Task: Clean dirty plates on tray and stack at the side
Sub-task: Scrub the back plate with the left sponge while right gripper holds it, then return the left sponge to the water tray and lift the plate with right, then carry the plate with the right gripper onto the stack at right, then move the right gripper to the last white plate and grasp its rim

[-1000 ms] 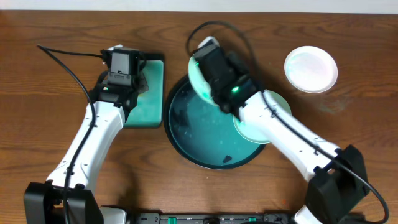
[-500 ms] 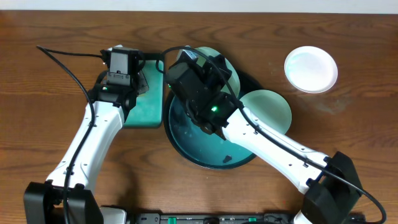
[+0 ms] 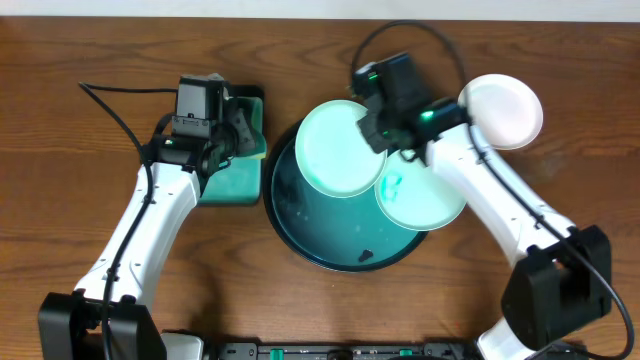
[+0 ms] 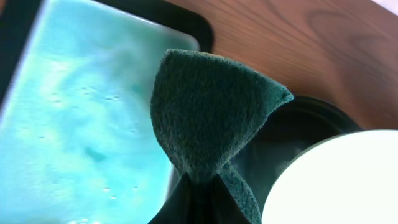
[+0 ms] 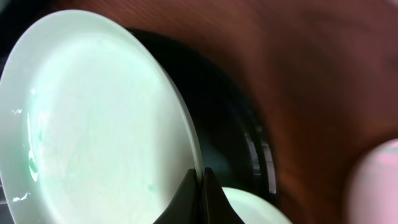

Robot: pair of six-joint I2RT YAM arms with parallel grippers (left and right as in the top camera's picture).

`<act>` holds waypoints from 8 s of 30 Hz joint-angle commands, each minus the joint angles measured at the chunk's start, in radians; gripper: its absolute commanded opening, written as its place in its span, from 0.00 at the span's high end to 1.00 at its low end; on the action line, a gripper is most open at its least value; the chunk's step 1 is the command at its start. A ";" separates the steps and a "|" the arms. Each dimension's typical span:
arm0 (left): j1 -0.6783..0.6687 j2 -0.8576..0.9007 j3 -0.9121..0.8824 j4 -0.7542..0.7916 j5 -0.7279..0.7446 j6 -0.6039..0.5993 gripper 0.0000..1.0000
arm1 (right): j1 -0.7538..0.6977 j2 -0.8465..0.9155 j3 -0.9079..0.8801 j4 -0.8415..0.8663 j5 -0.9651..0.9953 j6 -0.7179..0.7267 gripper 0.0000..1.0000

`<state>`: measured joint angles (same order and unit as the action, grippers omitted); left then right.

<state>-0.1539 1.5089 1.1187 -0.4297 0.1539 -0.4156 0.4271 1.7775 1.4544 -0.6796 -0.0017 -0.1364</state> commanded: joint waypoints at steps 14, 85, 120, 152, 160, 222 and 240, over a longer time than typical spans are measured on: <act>-0.188 0.023 -0.002 0.081 0.070 -0.006 0.93 | -0.072 0.090 -0.293 0.341 -0.232 0.178 0.99; -0.180 -0.026 -0.002 0.053 -0.331 0.059 0.93 | -0.027 0.063 -0.296 0.503 -0.117 0.146 0.99; 0.057 -0.013 -0.002 -0.064 -0.319 0.006 0.93 | -0.056 0.167 -0.284 0.392 -0.332 0.079 0.62; 0.057 -0.013 -0.002 -0.063 -0.319 0.006 0.93 | 0.145 -0.179 -0.271 0.434 0.417 -0.181 0.99; 0.057 -0.013 -0.002 -0.063 -0.320 0.006 0.93 | 0.277 -0.188 -0.271 0.498 0.754 -0.565 0.99; 0.057 -0.013 -0.002 -0.063 -0.320 0.006 0.93 | -0.868 0.144 -0.271 0.627 -0.314 0.426 0.01; 0.057 -0.013 -0.002 -0.071 -0.320 0.006 0.93 | -0.624 -0.289 -0.273 -0.170 -0.093 0.298 0.01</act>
<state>-0.0990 1.4914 1.1187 -0.4980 -0.1600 -0.3965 -0.2489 1.4853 1.1919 -0.7677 -0.1501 0.1417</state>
